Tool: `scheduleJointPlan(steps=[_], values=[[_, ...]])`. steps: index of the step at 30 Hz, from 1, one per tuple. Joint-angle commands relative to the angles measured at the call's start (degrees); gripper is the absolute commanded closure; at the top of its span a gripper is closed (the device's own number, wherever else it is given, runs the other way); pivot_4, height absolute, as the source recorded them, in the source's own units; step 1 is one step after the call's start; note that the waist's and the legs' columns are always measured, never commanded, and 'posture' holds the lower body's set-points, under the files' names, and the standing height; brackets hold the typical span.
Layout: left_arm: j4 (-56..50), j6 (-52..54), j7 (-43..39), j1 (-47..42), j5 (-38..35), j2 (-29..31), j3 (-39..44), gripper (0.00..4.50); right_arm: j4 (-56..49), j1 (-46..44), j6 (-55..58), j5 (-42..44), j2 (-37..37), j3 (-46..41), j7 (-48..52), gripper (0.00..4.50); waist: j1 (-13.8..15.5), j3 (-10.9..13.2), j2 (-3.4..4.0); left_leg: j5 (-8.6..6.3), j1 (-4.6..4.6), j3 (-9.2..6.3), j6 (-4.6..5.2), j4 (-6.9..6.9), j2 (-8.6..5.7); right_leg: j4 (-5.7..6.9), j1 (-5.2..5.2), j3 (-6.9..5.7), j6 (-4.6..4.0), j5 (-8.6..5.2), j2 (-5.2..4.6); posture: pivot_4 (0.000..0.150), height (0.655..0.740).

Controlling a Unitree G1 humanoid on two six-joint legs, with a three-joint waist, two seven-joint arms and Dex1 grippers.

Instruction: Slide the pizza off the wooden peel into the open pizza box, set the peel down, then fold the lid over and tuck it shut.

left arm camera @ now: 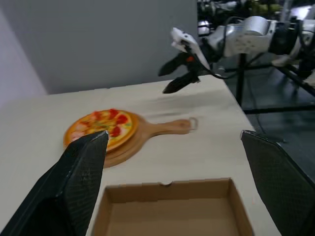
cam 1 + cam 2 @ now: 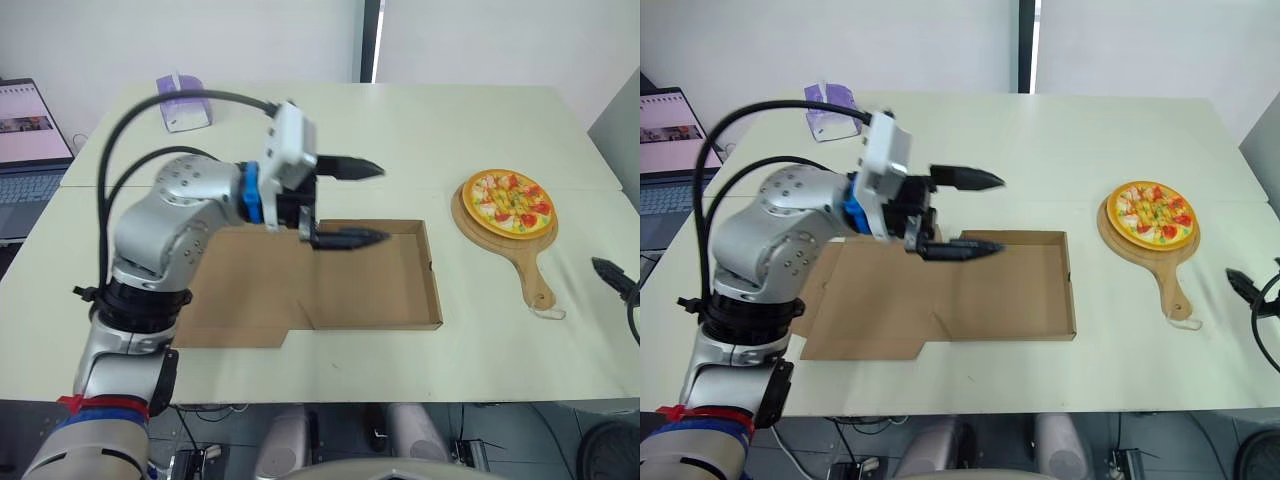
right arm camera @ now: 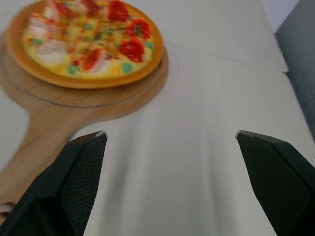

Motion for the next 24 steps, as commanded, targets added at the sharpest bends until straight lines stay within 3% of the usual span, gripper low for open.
scheduleJointPlan(steps=[1,7,13,24], values=[[-1.6,-2.3,-0.5,-1.6,1.3,-1.7,-0.9,0.04,-12.6,3.4,9.1,4.5,0.7,-0.8,-0.6,0.0,0.0,0.0,0.0,0.03,-0.01,-0.04,-0.04,0.0,0.02,-0.01,0.02,-0.02,0.16,-0.1,0.05,0.15,0.74],[-2.0,-2.7,0.8,-1.4,2.8,-3.6,-1.3,0.04,-17.2,1.6,15.1,4.0,2.8,3.9,-4.5,0.0,0.1,0.0,-0.02,0.07,-0.01,-0.01,-0.09,0.07,-0.04,-0.03,0.04,0.02,0.28,-0.17,0.08,0.15,0.74],[-4.1,-1.2,2.3,-0.1,2.7,-3.2,-0.2,0.04,-10.0,-4.9,14.8,-1.8,5.3,12.1,-8.6,0.0,0.5,0.0,-0.04,0.09,-0.03,-0.02,-0.12,0.08,-0.08,-0.07,0.02,0.01,0.06,-0.04,0.06,0.15,0.74],[-7.0,0.6,4.2,1.2,2.0,-2.9,0.4,0.04,2.7,-12.9,9.7,-8.1,9.4,16.2,-11.6,0.0,0.6,0.0,-0.05,0.19,-0.05,-0.03,-0.28,0.08,-0.08,-0.09,0.02,0.01,0.01,-0.01,0.04,0.15,0.74]])
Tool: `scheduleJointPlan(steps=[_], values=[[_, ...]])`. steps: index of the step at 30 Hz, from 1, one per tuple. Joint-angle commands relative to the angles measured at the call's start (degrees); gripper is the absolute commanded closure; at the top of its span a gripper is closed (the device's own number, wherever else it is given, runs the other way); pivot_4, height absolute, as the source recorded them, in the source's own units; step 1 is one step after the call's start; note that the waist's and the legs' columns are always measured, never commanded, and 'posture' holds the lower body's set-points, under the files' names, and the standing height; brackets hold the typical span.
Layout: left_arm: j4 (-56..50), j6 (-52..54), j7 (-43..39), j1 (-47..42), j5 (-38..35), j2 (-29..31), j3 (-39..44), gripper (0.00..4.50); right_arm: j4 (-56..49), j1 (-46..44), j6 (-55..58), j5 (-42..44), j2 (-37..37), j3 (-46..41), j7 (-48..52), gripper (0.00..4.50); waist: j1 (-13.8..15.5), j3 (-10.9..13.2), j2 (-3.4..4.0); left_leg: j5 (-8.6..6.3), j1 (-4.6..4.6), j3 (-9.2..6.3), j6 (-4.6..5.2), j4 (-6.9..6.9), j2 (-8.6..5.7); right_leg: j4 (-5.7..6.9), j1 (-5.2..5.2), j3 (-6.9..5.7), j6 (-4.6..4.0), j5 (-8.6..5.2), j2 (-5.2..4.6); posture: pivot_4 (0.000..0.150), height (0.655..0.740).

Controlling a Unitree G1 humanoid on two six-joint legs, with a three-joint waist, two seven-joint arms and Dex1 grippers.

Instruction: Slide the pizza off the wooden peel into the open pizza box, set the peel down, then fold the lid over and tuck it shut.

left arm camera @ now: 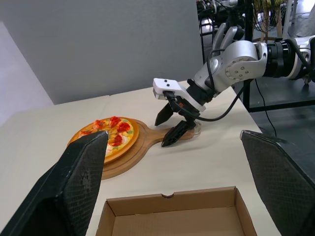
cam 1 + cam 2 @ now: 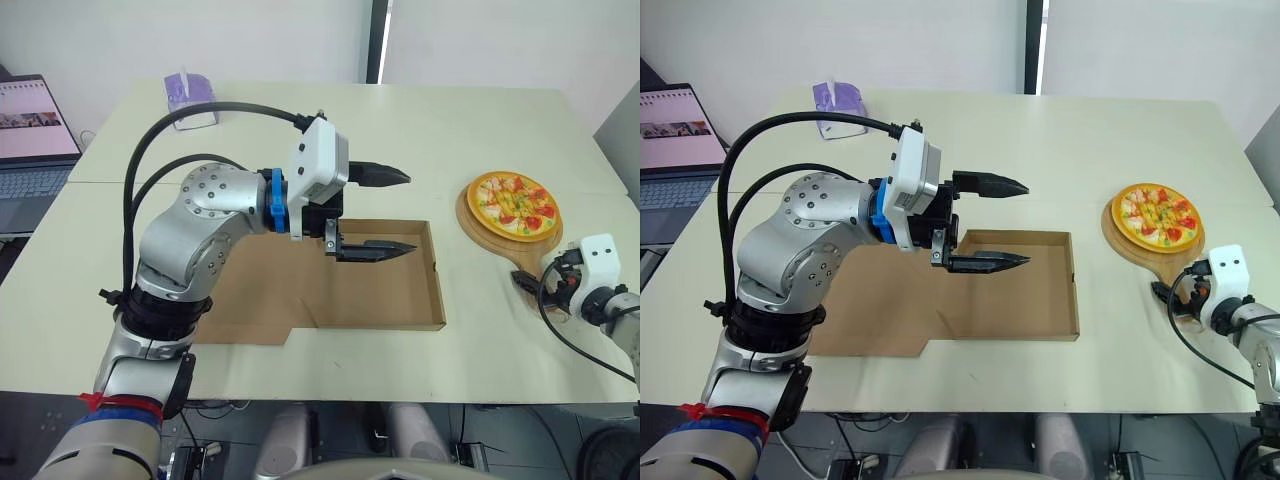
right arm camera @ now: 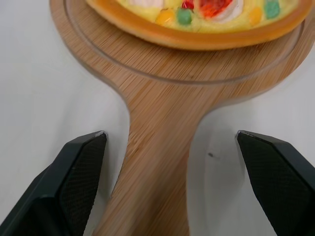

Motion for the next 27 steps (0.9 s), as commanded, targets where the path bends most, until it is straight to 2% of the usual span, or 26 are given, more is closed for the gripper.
scheduleJointPlan(steps=[1,4,6,8,11,14,22,27], values=[[-3.1,0.4,0.6,0.0,-1.4,0.1,1.5,0.04,2.3,-0.6,-1.6,-2.0,0.9,0.3,-1.6,0.0,0.0,0.0,0.0,0.0,0.01,0.02,0.0,0.0,0.0,0.01,0.0,0.02,0.0,0.0,0.0,0.15,0.74],[-3.8,2.0,1.4,0.2,-3.2,-0.2,2.1,0.04,2.4,-0.2,-1.4,-1.2,2.1,0.0,-0.8,0.0,0.0,0.0,-0.07,-0.01,0.02,0.01,0.02,0.0,0.01,0.0,0.04,0.01,0.0,0.0,0.0,0.15,0.74],[-3.9,2.2,1.4,0.1,-3.3,0.0,2.2,0.0,2.1,-0.2,-0.9,0.0,3.2,-0.7,-0.3,0.36,-0.1,-0.1,-0.13,-0.01,0.04,0.01,0.02,0.01,0.01,0.01,0.06,0.01,0.0,0.0,0.0,0.15,0.74],[-3.4,1.9,1.4,-0.3,-3.0,0.2,2.2,0.0,1.9,-0.2,-1.3,0.2,4.2,-1.1,0.0,0.91,-0.1,-0.1,-0.14,-0.01,0.06,0.01,0.02,0.01,0.03,0.01,0.07,0.01,0.0,0.0,0.01,0.15,0.74],[-2.9,1.8,1.3,-0.8,-2.8,0.4,2.3,0.0,2.0,-0.2,-2.2,0.0,5.4,-1.2,-0.2,2.0,-0.1,-0.1,-0.14,-0.01,0.06,0.01,0.02,0.01,0.03,0.01,0.07,0.0,0.0,0.0,0.01,0.15,0.74],[-2.5,1.7,0.9,-1.1,-2.6,0.8,2.4,0.0,2.3,-0.1,-3.2,-0.6,6.3,-1.1,-0.7,2.83,-0.2,-0.1,-0.19,-0.01,0.06,0.01,0.02,0.01,0.03,0.0,0.07,0.02,0.0,0.0,0.01,0.15,0.74],[-1.6,1.2,0.4,-1.8,-2.2,1.4,2.6,0.0,1.4,-0.2,-6.2,-1.0,8.8,-2.9,-2.5,2.87,-0.3,-0.2,-0.5,-0.01,0.06,-0.02,0.02,0.0,0.08,-0.01,0.07,-0.02,-0.01,0.0,0.03,0.15,0.74],[0.5,1.0,0.5,-2.6,-2.0,1.8,3.7,0.0,-1.4,-3.6,-5.5,-0.2,6.4,-3.4,-0.9,2.87,-0.5,-0.2,-0.51,-0.01,0.05,0.01,0.02,0.0,0.08,0.01,0.04,0.0,-0.01,0.0,0.03,0.15,0.74]])
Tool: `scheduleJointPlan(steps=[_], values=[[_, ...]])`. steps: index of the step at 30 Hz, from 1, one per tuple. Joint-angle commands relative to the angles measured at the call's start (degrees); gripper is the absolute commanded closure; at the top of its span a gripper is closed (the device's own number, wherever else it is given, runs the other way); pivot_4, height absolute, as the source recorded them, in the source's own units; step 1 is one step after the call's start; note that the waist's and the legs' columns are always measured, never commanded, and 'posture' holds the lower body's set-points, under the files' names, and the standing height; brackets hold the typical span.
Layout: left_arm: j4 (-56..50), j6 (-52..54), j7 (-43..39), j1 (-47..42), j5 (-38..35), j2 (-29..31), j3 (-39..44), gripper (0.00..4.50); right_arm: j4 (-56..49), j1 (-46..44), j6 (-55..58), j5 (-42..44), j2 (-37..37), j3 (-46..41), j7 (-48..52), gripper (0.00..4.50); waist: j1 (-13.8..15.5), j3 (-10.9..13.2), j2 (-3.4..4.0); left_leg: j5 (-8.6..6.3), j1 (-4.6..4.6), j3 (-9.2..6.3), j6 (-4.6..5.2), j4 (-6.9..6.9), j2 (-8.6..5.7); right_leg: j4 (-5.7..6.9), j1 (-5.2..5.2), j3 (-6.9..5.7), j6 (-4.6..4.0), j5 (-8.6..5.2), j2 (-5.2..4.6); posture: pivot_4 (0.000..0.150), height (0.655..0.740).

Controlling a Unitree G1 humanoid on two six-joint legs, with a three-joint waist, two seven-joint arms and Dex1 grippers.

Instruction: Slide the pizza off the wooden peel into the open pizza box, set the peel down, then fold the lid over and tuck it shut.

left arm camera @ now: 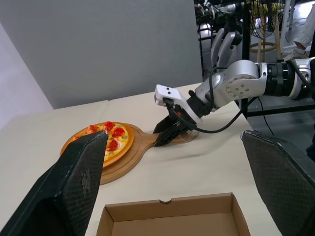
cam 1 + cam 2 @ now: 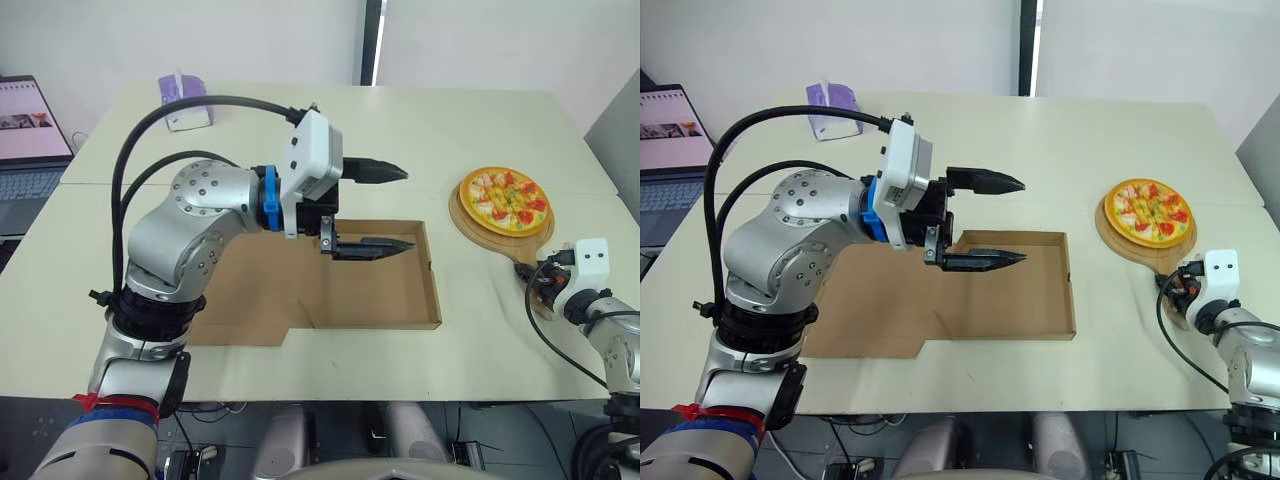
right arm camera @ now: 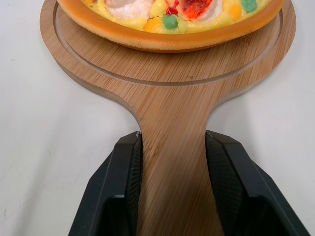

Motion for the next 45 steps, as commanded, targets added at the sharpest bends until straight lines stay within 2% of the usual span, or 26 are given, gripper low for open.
scheduleJointPlan(steps=[1,6,10,14,17,23,31,45], values=[[1.5,-0.1,0.4,-2.3,-0.8,0.4,3.2,0.0,-2.2,-4.7,-0.5,1.4,-2.7,-0.3,2.4,2.87,-0.1,0.0,0.05,0.0,0.0,0.0,0.0,0.0,0.0,0.01,-0.02,0.0,0.0,0.0,0.0,0.15,0.74],[5.9,0.7,-0.1,-4.7,-1.4,1.7,6.1,0.0,-2.1,-12.7,1.4,2.3,-8.1,2.2,8.3,2.87,-0.9,0.4,0.64,0.02,-0.07,0.13,0.01,-0.01,-0.09,0.06,-0.25,0.17,0.0,0.01,-0.01,0.15,0.74],[8.1,-0.1,-1.6,-4.9,-0.3,3.9,6.8,0.0,-0.8,-17.7,1.4,2.9,-10.3,4.4,13.5,2.87,-0.9,0.5,0.71,0.01,-0.07,-0.1,0.01,-0.08,-0.05,0.03,-0.28,-0.07,-0.01,0.01,0.0,0.15,0.74],[8.8,0.0,-2.9,-4.3,-0.1,7.2,7.9,0.0,1.2,-23.1,-1.2,2.6,-11.2,7.2,19.1,2.87,-0.8,0.5,0.69,0.0,-0.21,-0.19,0.02,-0.08,-0.06,-0.07,-0.33,-0.21,-0.02,0.01,-0.09,0.15,0.74],[8.2,2.3,-3.5,-4.4,-1.2,10.7,9.4,0.0,4.4,-26.2,-10.3,-0.2,-11.3,11.1,24.9,2.87,-0.8,0.5,0.68,-0.02,-0.3,-0.19,0.06,-0.07,-0.1,-0.09,-0.38,-0.23,-0.02,0.02,-0.15,0.15,0.74],[6.6,4.7,-3.3,-4.1,-2.4,13.4,11.0,0.0,9.3,-27.2,-22.0,-2.9,-8.6,14.4,28.7,2.87,-0.4,0.5,0.67,-0.01,-0.48,-0.29,0.04,-0.02,-0.1,-0.09,-0.49,-0.35,-0.02,0.01,-0.19,0.15,0.74],[3.9,6.8,-3.8,-2.3,-2.8,15.4,11.5,0.0,11.4,-27.7,-28.8,-4.5,-6.4,16.0,29.5,2.87,0.3,0.5,0.68,0.01,-1.07,-0.29,0.0,0.14,-0.14,0.08,-1.11,-0.35,-0.05,0.04,-0.26,0.15,0.74],[1.5,10.4,-6.7,-0.6,-5.4,19.8,11.6,0.0,10.1,-24.0,-36.7,-5.7,-6.3,16.2,31.3,2.87,0.3,0.5,0.68,0.01,-1.06,-0.27,0.0,0.16,-0.14,0.08,-1.09,-0.35,-0.05,0.04,-0.26,0.15,0.74]])
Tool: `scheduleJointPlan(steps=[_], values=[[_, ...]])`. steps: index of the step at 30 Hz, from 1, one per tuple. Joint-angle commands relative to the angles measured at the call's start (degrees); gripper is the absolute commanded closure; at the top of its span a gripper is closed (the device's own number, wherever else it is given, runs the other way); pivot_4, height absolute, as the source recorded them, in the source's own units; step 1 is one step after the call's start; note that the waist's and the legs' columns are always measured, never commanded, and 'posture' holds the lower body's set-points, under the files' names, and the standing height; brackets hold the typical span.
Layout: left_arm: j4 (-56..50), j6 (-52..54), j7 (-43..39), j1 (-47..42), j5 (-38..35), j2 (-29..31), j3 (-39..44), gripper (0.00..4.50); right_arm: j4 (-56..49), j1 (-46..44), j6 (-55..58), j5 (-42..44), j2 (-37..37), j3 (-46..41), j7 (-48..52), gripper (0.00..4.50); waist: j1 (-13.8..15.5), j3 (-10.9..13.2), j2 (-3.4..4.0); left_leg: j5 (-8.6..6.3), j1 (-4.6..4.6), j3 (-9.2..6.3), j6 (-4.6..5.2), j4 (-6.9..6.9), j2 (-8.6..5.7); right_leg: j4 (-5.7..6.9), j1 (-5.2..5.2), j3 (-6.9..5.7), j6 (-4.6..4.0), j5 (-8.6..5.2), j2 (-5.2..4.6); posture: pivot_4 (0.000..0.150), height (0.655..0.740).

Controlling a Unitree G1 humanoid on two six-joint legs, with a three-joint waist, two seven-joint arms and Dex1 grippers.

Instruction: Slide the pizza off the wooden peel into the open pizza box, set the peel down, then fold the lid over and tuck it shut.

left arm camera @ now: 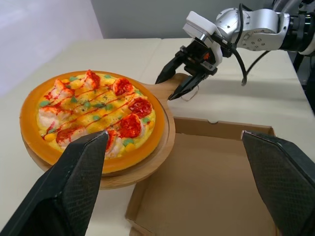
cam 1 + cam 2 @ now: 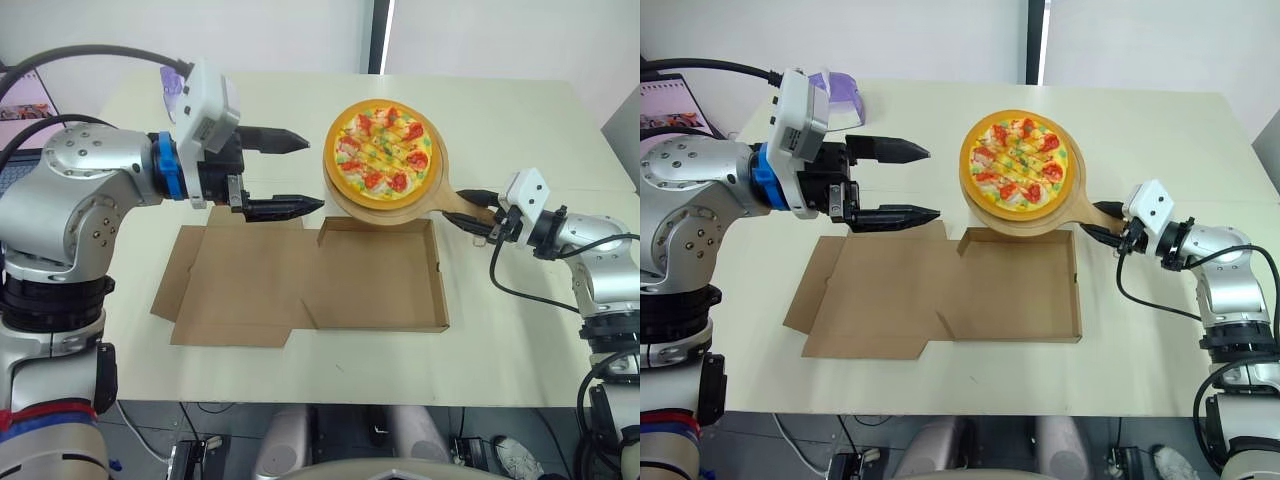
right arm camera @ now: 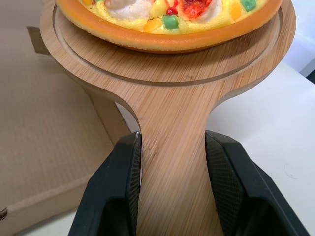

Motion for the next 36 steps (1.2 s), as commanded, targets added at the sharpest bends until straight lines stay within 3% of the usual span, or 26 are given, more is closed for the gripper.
scheduleJointPlan(steps=[1,22,36], values=[[-2.9,1.6,-1.1,-0.5,-2.4,1.8,2.1,0.0,-3.6,-0.5,-3.1,1.3,-0.9,-2.3,0.0,2.87,0.0,0.0,0.0,0.0,0.0,0.0,0.0,0.0,0.0,0.0,0.0,0.0,0.0,0.0,0.0,0.15,0.74],[-0.8,7.5,-3.8,4.4,-7.8,11.4,9.9,0.0,-1.8,0.9,-10.7,-1.9,-2.3,-2.8,-0.6,2.87,-0.2,0.0,0.01,0.0,0.02,0.01,0.0,0.04,0.0,0.04,0.0,0.0,0.0,0.0,0.01,0.15,0.74],[-0.9,6.4,-2.8,4.4,-7.4,11.1,9.5,0.0,-0.8,1.3,-11.2,-2.3,-2.3,-1.8,0.0,2.87,0.0,0.0,0.0,0.0,0.02,0.0,0.01,0.08,0.0,0.07,0.03,0.0,0.0,0.0,0.02,0.15,0.74]])
